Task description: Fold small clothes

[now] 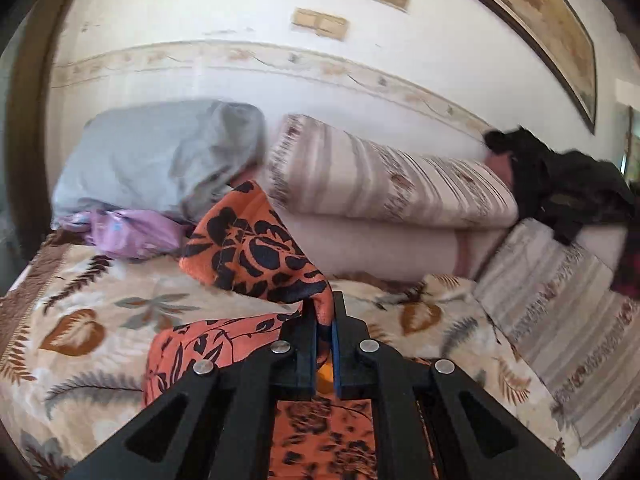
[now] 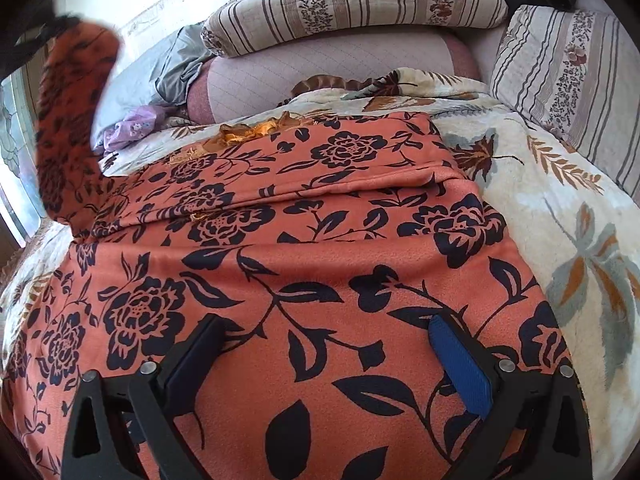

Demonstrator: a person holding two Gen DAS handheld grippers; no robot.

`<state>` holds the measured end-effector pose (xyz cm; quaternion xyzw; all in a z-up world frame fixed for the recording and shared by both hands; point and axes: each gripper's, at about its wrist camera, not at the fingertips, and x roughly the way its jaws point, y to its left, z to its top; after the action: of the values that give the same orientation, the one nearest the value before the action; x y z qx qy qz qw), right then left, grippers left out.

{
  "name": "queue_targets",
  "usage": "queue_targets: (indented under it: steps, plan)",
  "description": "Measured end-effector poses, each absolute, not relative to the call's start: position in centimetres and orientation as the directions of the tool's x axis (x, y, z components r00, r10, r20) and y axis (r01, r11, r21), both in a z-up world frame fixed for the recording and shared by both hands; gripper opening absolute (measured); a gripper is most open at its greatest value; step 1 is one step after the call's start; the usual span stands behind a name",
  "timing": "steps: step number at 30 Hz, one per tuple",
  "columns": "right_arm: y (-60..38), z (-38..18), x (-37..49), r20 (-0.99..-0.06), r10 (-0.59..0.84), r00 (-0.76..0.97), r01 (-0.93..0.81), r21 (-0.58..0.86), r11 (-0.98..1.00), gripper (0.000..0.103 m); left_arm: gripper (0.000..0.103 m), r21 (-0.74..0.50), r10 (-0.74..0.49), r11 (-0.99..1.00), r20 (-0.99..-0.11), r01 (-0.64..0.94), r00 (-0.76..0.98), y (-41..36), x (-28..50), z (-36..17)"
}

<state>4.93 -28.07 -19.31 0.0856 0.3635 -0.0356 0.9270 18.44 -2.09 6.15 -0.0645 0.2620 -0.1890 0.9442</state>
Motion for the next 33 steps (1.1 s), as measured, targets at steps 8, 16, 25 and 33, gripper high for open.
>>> queue_targets:
  steps: [8, 16, 25, 33]
  plan:
    - [-28.9, -19.1, 4.7, -0.666, 0.055, 0.744, 0.112, 0.206, 0.972, 0.103, 0.06, -0.126, -0.347, 0.912, -0.745, 0.391, 0.569, -10.5, 17.4, -5.5]
    - [-32.1, -14.1, 5.0, -0.643, 0.224, 0.732, 0.113, 0.439, 0.891, 0.102, 0.07, -0.172, -0.199, 0.979, -0.662, 0.112, 0.722, 4.3, 14.7, -6.8]
    - [-36.8, -13.4, 20.2, -0.816, 0.208, 0.54, 0.272, 0.403, 0.874, 0.078, 0.07, -0.326, -0.218, 0.945, -0.691, -0.028, 0.689, 11.1, 16.3, -12.6]
    - [-31.8, -15.0, 23.8, -0.929, -0.005, 0.371, 0.185, 0.069, 0.98, 0.016, 0.07, -0.358, -0.262, 0.934, -0.719, -0.02, 0.644, 11.5, 17.3, -14.5]
